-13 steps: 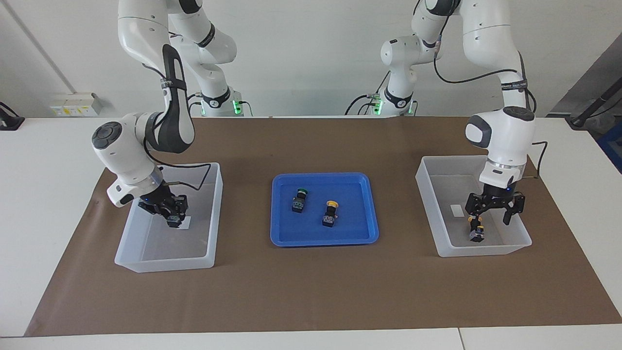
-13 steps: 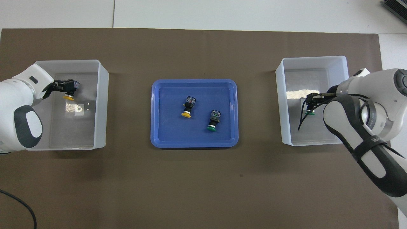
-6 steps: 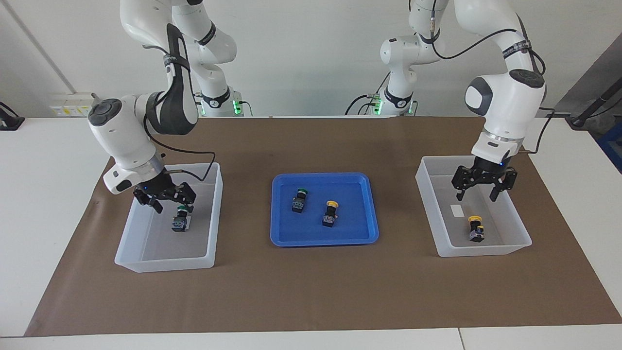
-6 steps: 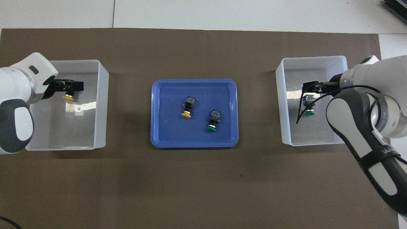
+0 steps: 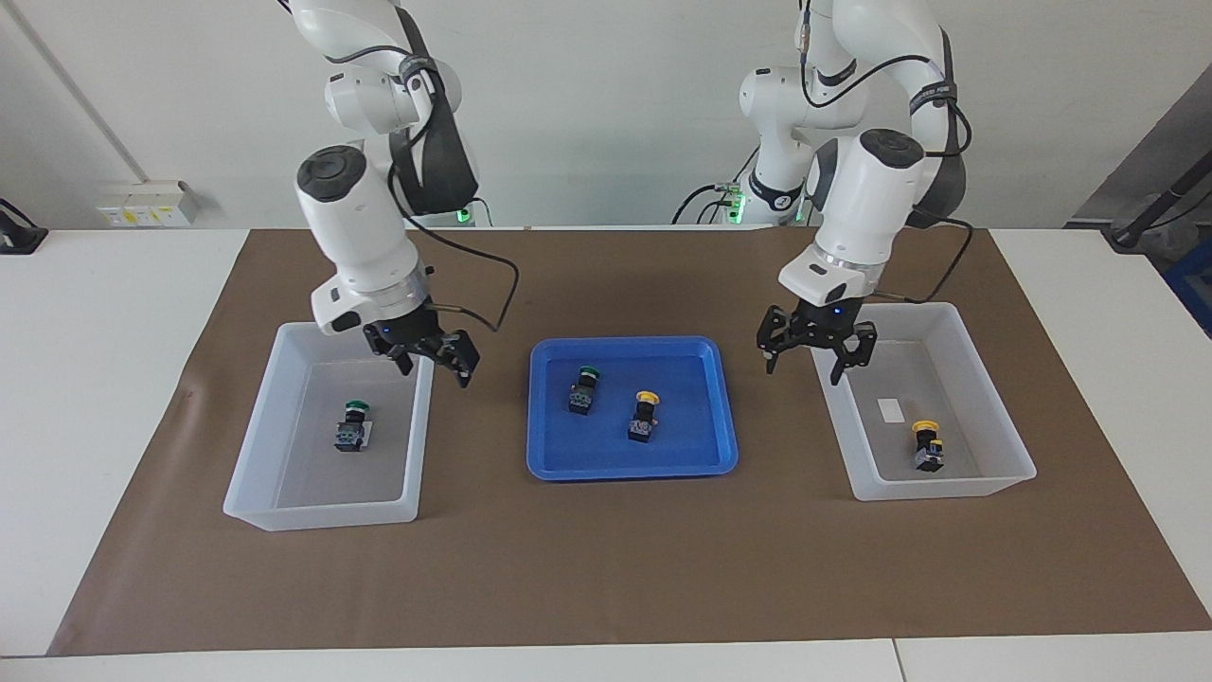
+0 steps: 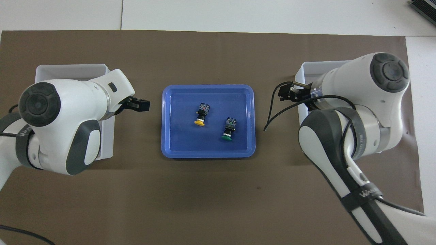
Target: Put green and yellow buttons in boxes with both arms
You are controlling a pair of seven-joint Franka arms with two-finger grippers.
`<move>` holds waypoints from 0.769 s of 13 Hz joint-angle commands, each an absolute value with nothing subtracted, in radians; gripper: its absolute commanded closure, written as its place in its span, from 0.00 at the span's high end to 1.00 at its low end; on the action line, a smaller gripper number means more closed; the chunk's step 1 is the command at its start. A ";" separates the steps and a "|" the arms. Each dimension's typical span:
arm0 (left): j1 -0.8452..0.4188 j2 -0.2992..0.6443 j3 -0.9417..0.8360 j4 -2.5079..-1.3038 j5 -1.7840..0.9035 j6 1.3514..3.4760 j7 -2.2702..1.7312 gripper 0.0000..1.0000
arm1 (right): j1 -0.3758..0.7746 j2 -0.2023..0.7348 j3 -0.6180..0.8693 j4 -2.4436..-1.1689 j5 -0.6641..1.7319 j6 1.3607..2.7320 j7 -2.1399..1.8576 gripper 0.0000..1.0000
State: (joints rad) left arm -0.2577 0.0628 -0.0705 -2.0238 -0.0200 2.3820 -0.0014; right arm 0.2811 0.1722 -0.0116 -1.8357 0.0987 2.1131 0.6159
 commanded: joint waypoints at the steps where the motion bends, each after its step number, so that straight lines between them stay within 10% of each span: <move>1: -0.308 0.083 -0.054 -2.036 -0.018 2.442 -0.059 1.00 | 0.328 0.207 -0.009 -1.841 0.127 2.131 0.736 1.00; 10: -0.471 0.261 -0.055 -2.023 -0.023 2.684 -0.229 1.00 | 0.457 0.357 -0.009 -1.844 0.322 2.288 0.885 1.00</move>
